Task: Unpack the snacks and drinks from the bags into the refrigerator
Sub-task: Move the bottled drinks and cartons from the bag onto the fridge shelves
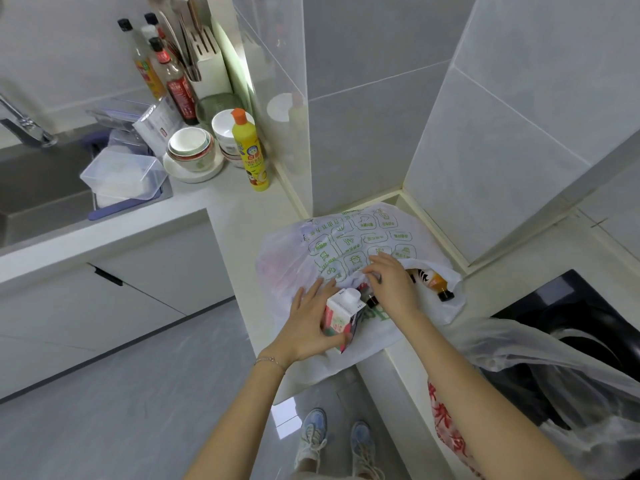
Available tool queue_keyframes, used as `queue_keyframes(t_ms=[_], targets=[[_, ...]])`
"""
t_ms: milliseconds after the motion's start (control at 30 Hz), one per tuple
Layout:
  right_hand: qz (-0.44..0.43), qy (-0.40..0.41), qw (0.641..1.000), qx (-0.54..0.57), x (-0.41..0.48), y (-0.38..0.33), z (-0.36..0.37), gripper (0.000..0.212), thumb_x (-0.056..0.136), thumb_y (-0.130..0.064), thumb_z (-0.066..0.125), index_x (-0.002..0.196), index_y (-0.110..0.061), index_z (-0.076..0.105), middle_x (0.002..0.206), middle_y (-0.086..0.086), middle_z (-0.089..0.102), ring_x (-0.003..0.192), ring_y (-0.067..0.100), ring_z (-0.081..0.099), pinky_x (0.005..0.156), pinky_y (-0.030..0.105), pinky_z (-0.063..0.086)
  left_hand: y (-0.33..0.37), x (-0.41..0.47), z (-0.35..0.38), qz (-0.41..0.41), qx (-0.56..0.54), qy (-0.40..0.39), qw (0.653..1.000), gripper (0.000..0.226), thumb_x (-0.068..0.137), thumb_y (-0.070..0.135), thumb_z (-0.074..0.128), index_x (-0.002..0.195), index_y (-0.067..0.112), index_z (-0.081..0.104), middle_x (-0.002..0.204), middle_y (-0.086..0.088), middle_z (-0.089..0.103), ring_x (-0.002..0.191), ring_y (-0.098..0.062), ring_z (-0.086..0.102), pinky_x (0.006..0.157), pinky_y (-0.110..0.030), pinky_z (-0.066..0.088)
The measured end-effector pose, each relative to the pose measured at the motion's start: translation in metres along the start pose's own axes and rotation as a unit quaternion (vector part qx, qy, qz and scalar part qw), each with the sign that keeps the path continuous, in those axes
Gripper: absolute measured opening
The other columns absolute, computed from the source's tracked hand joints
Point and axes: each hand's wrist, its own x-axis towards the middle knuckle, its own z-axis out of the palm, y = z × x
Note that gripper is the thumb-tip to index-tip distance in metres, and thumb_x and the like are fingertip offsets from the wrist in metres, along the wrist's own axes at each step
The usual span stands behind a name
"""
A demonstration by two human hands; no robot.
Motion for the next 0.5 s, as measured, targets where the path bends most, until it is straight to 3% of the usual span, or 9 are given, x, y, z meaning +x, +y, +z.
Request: queue_keyframes(t_ms=[100,200,267,333,400,500], targets=[[0.007,-0.008,1.000,-0.010,0.009,0.001,0.003,0.019,0.092,-0.002,0.057,0.101,-0.006,0.074,0.136,0.008,0.057,0.139,0.026,0.037,0.107,0.036,0.034,-0.001,0.002,-0.003,-0.016,-0.028,-0.007,0.999,0.090,0.077,0.055,0.065,0.144,0.047,0.005,0.152,0.025,0.005,0.145,0.001,-0.010,0.120,-0.038,-0.010],[0.013,-0.025,0.999,-0.019,0.017,0.003,0.004,0.025,0.094,-0.005,0.055,0.114,-0.010,0.070,0.147,0.005,0.046,0.145,0.024,0.026,0.112,0.040,0.033,-0.002,0.001,-0.006,-0.039,-0.058,-0.008,0.998,0.086,0.076,0.057,0.062,0.137,0.056,0.002,0.159,0.019,0.004,0.147,-0.002,-0.008,0.121,-0.038,-0.008],[-0.012,-0.051,0.997,-0.053,0.021,0.004,0.005,0.032,0.095,-0.011,0.055,0.126,-0.012,0.063,0.152,0.006,0.039,0.147,0.027,0.020,0.118,0.045,0.022,-0.002,0.001,-0.009,-0.060,-0.089,-0.010,0.994,0.083,0.076,0.056,0.062,0.133,0.060,0.001,0.159,0.015,0.007,0.148,-0.004,-0.006,0.121,-0.039,-0.006],[-0.027,-0.068,0.994,-0.082,0.021,0.004,0.006,0.039,0.096,-0.019,0.055,0.135,-0.016,0.055,0.155,0.006,0.032,0.148,0.029,0.014,0.121,0.043,0.010,-0.005,0.003,-0.011,-0.077,-0.112,-0.002,0.991,0.087,0.077,0.055,0.061,0.143,0.051,0.005,0.159,0.013,0.014,0.149,-0.007,-0.002,0.121,-0.042,-0.002],[-0.023,-0.048,0.997,-0.055,0.018,0.001,0.005,0.041,0.095,-0.022,0.058,0.135,-0.018,0.054,0.154,0.005,0.035,0.147,0.028,0.017,0.119,0.043,0.010,-0.008,0.005,-0.013,-0.085,-0.148,0.018,0.985,0.085,0.077,0.055,0.065,0.147,0.041,0.020,0.155,0.009,0.030,0.146,-0.015,0.019,0.120,-0.047,0.014],[-0.028,0.033,0.999,-0.010,0.005,-0.005,0.003,0.034,0.087,-0.017,0.068,0.120,-0.013,0.064,0.137,0.009,0.053,0.137,0.031,0.036,0.114,0.048,0.029,-0.008,0.005,-0.019,-0.097,-0.230,0.076,0.965,0.071,0.070,0.044,0.072,0.134,0.036,0.040,0.124,0.015,0.057,0.117,-0.009,0.055,0.101,-0.045,0.045]])
